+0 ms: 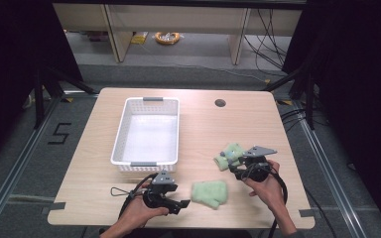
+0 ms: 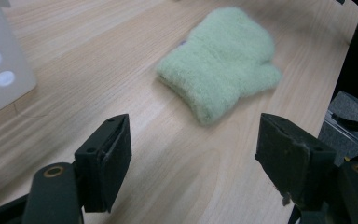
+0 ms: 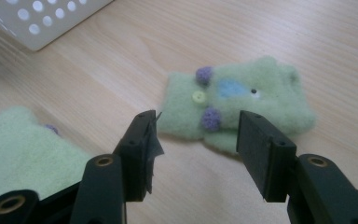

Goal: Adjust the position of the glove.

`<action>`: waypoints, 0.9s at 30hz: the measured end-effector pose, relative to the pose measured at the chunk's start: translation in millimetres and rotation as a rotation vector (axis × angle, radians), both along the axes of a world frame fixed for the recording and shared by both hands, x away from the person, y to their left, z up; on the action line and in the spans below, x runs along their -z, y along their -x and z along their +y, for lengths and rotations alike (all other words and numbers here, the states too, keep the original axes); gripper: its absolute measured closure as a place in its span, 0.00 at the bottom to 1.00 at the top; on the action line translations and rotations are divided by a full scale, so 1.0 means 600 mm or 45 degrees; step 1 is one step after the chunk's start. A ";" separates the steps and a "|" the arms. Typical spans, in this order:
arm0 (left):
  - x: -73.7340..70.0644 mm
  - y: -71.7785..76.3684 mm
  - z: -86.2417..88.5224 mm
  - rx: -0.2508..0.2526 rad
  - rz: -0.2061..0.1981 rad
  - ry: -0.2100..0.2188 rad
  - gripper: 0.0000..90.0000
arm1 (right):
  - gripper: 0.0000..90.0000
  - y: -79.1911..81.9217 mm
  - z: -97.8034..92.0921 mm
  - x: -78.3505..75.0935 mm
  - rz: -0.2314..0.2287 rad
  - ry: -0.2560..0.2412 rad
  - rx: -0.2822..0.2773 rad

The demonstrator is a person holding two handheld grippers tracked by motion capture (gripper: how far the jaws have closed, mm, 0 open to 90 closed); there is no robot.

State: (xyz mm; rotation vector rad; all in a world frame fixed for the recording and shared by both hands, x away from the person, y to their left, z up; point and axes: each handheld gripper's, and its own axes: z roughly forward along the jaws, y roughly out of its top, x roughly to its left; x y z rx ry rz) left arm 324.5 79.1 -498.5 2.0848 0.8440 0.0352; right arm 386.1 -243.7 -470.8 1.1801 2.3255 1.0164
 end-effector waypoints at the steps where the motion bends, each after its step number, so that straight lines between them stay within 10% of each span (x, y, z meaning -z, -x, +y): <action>1: 0.000 0.000 0.001 0.000 -0.007 -0.005 0.29 | 0.54 -0.002 -0.001 0.000 -0.001 -0.001 -0.005; 27: 0.003 0.019 0.015 -0.001 -0.010 0.007 0.26 | 0.56 -0.053 -0.010 0.001 0.013 0.018 0.044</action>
